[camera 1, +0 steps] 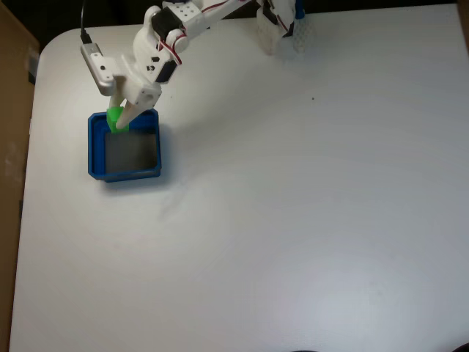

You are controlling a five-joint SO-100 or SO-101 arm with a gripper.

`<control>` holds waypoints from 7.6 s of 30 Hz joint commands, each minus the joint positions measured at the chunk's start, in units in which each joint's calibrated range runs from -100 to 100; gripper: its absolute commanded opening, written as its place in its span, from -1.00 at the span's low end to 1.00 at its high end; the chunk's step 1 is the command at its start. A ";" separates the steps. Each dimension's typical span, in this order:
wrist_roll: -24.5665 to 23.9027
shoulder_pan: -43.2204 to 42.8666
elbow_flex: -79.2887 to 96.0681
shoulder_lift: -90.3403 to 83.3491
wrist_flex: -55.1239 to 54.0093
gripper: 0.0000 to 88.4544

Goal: Pick up green cube and drop it in the blue box

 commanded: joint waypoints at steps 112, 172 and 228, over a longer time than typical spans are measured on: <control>0.24 0.90 65.28 -64.95 -11.28 -0.74; 6.94 -19.54 113.78 -114.85 -11.12 -0.96; 6.59 -46.93 113.69 -114.77 -11.12 -0.96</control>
